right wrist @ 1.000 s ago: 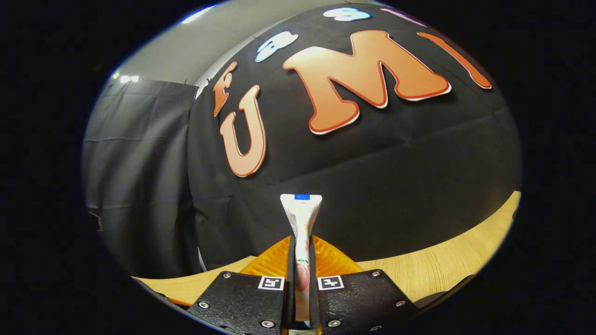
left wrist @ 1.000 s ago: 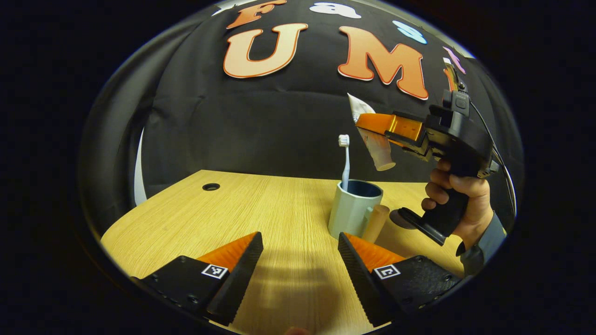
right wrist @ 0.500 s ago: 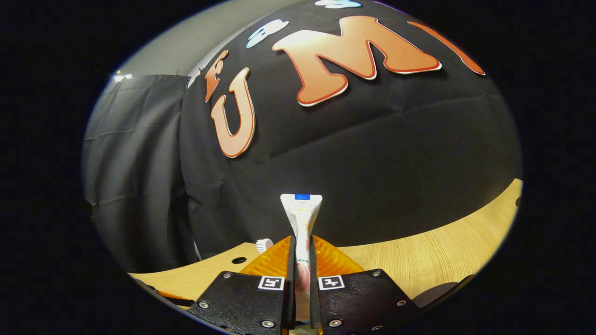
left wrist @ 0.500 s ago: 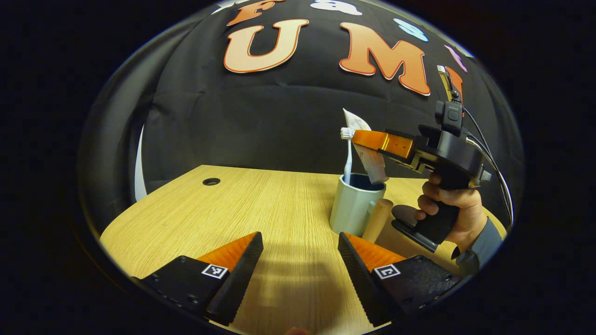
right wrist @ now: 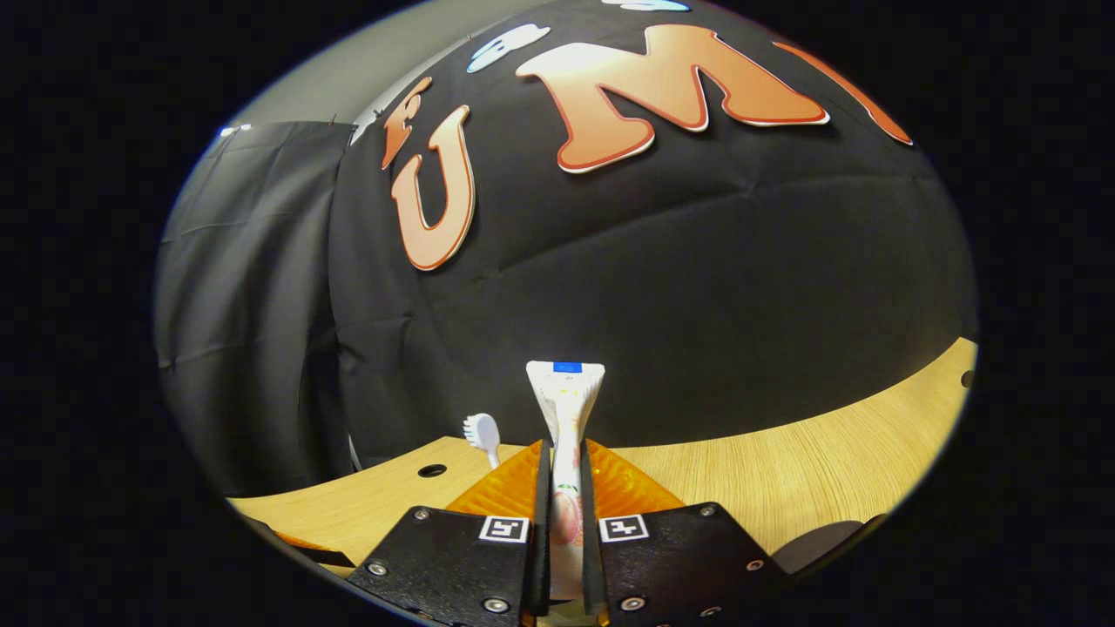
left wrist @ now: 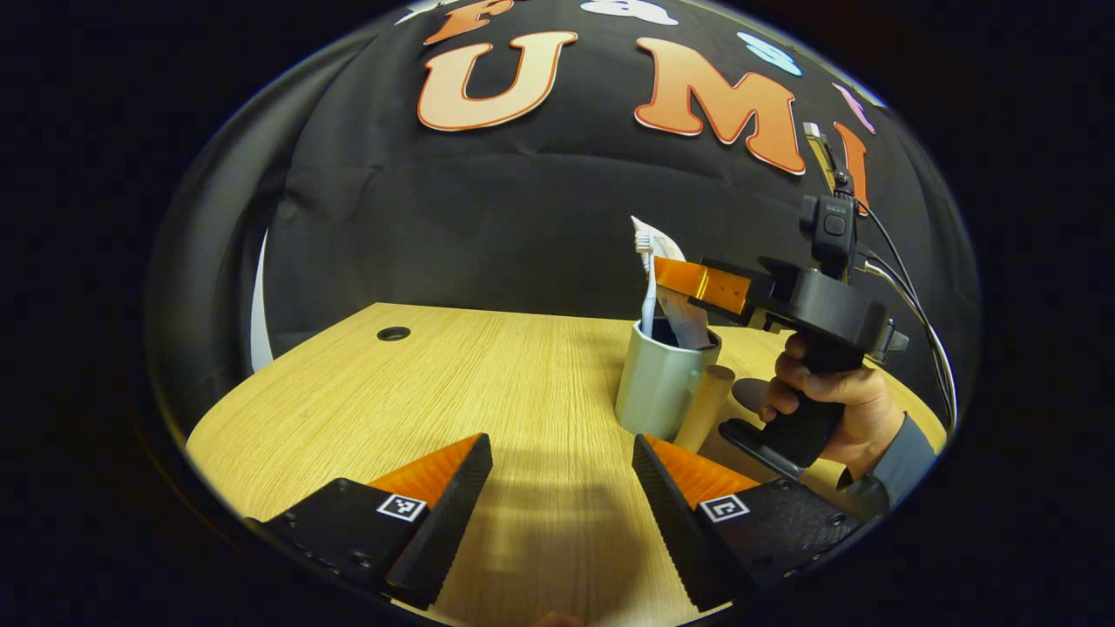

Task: Put the toothbrush and toothpaste on the desktop into the cup, then pick up the cup and place it on the coaster on the desktop.

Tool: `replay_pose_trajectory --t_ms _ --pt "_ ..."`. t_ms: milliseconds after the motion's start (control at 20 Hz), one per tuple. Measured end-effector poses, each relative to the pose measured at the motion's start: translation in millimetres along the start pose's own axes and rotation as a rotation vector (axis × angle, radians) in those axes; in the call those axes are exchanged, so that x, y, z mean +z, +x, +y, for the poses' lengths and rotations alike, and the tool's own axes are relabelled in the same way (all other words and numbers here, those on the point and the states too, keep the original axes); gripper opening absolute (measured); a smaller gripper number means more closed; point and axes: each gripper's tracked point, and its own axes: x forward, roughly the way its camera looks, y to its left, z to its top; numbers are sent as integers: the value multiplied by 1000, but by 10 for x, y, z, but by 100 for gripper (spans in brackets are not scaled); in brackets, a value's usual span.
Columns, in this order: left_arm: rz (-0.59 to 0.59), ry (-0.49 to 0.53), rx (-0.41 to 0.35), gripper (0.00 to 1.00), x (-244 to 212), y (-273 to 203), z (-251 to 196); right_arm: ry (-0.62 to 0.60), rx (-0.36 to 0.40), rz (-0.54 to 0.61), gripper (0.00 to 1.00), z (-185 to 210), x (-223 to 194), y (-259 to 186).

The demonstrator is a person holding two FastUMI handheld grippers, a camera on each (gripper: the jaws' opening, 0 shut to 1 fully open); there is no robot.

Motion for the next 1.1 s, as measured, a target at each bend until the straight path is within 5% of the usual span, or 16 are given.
replay_pose_trajectory --t_ms 600,650,700,1100 --pt "24 -10 -22 98 -57 10 -31 -88 8 162 29 14 -168 -399" --pt "23 -12 -24 98 -60 31 -22 -93 8 164 22 7 -142 -442" --pt "20 -15 -26 98 -51 16 -30 -100 11 164 36 5 -103 -490" --pt "-8 -37 -49 98 84 -33 -195 -157 -1 49 76 -93 590 -1052"
